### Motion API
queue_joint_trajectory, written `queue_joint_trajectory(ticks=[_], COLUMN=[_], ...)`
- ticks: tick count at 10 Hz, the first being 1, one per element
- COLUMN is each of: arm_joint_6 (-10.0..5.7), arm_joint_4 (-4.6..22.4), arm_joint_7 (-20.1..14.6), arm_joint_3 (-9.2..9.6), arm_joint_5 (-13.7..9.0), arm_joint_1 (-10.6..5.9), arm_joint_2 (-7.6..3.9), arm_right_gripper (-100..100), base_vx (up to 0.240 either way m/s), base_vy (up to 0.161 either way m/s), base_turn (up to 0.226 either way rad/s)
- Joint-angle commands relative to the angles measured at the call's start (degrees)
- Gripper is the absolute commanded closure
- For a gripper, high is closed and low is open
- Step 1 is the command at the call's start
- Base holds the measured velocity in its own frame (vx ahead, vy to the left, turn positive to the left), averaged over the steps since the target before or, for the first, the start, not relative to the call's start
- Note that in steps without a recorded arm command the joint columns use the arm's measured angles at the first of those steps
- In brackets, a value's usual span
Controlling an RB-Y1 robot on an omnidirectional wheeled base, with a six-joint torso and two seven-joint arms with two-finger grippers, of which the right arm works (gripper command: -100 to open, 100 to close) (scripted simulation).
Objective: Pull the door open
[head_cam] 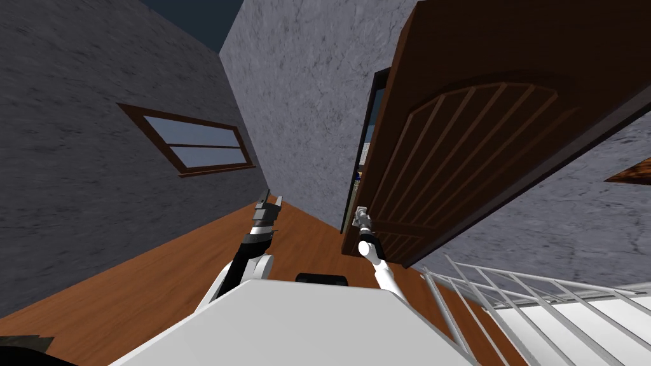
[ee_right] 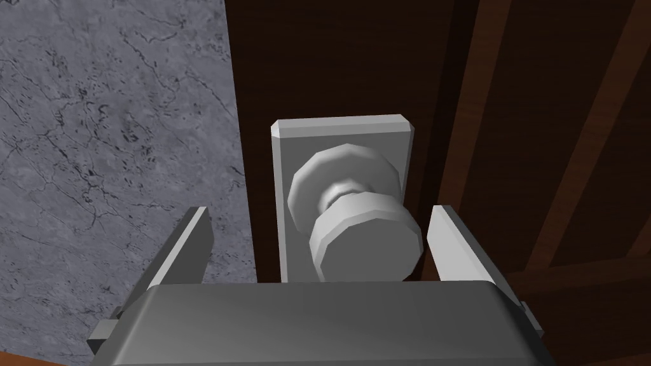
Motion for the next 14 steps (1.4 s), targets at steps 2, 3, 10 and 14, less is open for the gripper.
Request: queue_joint_trajectory(ticks=[2,3,10,14], arm_joint_6=[-1.12,-2.13,-3.26,-3.19], arm_joint_4=[0.6,1.1,1.4,0.9], arm_joint_7=[-1.7,-3.0,-4.5,-6.9], arm_joint_3=[-0.54,-0.91,-1.07,0.30], arm_joint_5=[-0.5,-0.9,-1.3,-1.4], arm_joint_1=[0.80,1.40,2.42,3.15], arm_joint_2=[-1.75,-3.12,-4.70,-7.20], arm_right_gripper=[-100,-100,100,100], base_vx=[-0.049,0.023,0.016,-0.088], base_vy=[-0.013,-0.007,-0.007,-0.038], base_turn=[0.108,0.258,0.045,0.108])
